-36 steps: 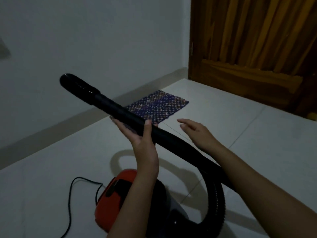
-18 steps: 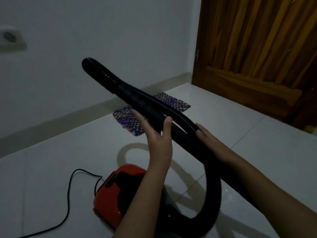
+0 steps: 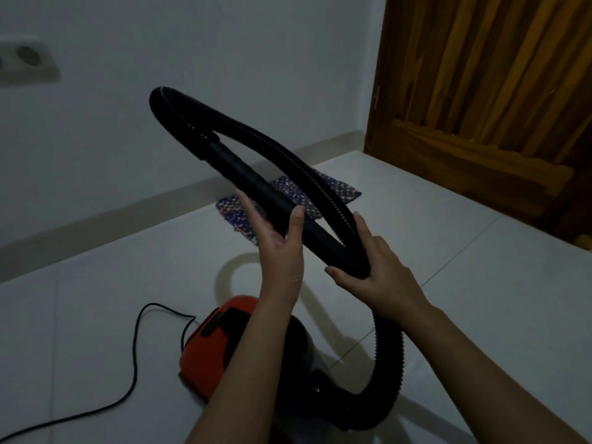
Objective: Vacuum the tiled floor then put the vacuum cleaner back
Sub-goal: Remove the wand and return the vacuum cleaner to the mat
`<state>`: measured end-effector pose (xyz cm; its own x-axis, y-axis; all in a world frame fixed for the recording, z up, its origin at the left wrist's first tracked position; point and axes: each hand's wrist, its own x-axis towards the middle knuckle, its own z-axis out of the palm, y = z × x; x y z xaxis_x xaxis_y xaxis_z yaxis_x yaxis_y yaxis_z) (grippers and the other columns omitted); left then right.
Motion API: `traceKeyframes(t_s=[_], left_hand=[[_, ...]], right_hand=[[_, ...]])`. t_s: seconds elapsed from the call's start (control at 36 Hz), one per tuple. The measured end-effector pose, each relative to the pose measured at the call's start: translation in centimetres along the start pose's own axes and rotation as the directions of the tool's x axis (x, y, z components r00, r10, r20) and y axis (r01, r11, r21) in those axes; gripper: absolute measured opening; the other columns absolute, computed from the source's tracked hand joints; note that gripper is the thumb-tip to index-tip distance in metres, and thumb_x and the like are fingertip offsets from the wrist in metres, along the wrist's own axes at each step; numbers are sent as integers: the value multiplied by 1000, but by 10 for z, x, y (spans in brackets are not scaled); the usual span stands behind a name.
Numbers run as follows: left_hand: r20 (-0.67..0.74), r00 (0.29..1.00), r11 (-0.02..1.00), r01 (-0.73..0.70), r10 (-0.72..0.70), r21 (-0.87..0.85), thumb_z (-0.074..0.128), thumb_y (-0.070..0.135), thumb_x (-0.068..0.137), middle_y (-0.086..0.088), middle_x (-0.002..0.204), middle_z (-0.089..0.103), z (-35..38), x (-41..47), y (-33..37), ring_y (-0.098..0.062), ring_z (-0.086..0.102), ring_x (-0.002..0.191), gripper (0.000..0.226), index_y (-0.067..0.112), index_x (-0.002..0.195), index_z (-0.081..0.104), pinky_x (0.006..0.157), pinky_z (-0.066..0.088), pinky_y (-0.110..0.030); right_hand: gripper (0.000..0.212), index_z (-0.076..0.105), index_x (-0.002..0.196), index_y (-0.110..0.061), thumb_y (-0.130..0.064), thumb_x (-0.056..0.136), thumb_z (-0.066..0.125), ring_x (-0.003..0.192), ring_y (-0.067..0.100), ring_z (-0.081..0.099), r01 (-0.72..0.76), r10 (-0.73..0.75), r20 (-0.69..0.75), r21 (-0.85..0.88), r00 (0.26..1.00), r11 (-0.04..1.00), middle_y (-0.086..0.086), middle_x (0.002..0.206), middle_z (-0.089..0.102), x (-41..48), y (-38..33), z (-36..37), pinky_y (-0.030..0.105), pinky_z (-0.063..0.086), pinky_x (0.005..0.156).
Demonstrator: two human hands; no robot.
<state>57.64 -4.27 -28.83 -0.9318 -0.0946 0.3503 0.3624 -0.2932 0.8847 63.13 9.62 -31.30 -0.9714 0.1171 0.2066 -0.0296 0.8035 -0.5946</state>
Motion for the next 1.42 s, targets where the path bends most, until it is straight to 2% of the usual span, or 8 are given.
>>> traceKeyframes(t_s=[0.11, 0.25, 0.53, 0.64, 0.72, 0.89, 1.11, 1.42], left_hand=[[-50, 999, 1000, -4, 5, 20, 61, 24, 88, -3, 161, 5, -11, -4, -7, -15, 17, 146, 91, 54, 140, -7, 119, 24, -45], [-87, 995, 999, -42, 44, 18, 58, 22, 89, -6, 160, 5, -18, 1, -11, -17, 19, 146, 92, 44, 145, -12, 118, 26, -45], [-39, 997, 997, 66, -67, -39, 56, 15, 93, -11, 153, 30, -20, 6, -14, -19, 42, 135, 83, 45, 146, -1, 112, 37, -47], [-90, 990, 993, 114, -113, 2, 44, 22, 98, -14, 132, 55, -42, 13, -15, -21, 56, 121, 63, 35, 149, 9, 103, 46, -35], [-257, 959, 978, 156, -116, 141, 40, 26, 99, 2, 109, 59, -84, 22, -31, -21, 55, 119, 52, 29, 147, 21, 103, 42, -32], [-370, 882, 711, 458, -291, 533, 39, 34, 99, -10, 142, 47, -192, 8, -83, -27, 44, 131, 44, 16, 140, 40, 107, 37, -39], [-208, 846, 470, 458, -491, 755, 44, 36, 97, -10, 136, 55, -212, -19, -102, -27, 49, 126, 41, 15, 130, 55, 100, 36, -32], [-294, 727, 556, 673, -621, 488, 62, 18, 89, -19, 124, 61, -214, -17, -101, -30, 58, 111, 36, 3, 123, 61, 91, 45, -33]], right_hand=[[98, -10, 147, -46, -60, 81, 60, 98, 15, 55, 61, -56, 58, -86, 997, 994, -1, 122, 45, 13, 3, 4, 24, 43, 72], [95, -11, 146, -49, -66, 80, 55, 109, 18, 53, 20, -7, 147, -82, 989, 996, 0, 127, 43, 23, -5, 8, 27, 39, 75], [87, 4, 148, -49, -66, 80, 56, 93, 10, 51, -11, 11, 48, -7, 999, 1000, -5, 115, 51, 23, 6, 25, 25, 41, 75], [86, 7, 147, -51, -63, 79, 58, 97, 13, 52, -15, 12, 69, 38, 998, 999, -3, 119, 52, 29, 11, 27, 28, 43, 78], [85, 8, 147, -51, -62, 79, 59, 104, 17, 54, -24, 20, 87, 44, 996, 999, -2, 125, 52, 32, 14, 31, 31, 46, 82], [85, 11, 145, -53, -62, 76, 60, 109, 19, 55, -24, 18, 83, 76, 996, 997, -1, 127, 53, 32, 16, 35, 39, 49, 91], [86, 13, 146, -51, -60, 77, 62, 114, 22, 54, -33, 23, 96, 99, 995, 995, 2, 131, 52, 31, 17, 34, 41, 48, 96], [84, 16, 144, -54, -61, 75, 63, 118, 21, 53, -40, 24, 104, 151, 994, 988, 1, 133, 53, 36, 17, 36, 43, 46, 99]])
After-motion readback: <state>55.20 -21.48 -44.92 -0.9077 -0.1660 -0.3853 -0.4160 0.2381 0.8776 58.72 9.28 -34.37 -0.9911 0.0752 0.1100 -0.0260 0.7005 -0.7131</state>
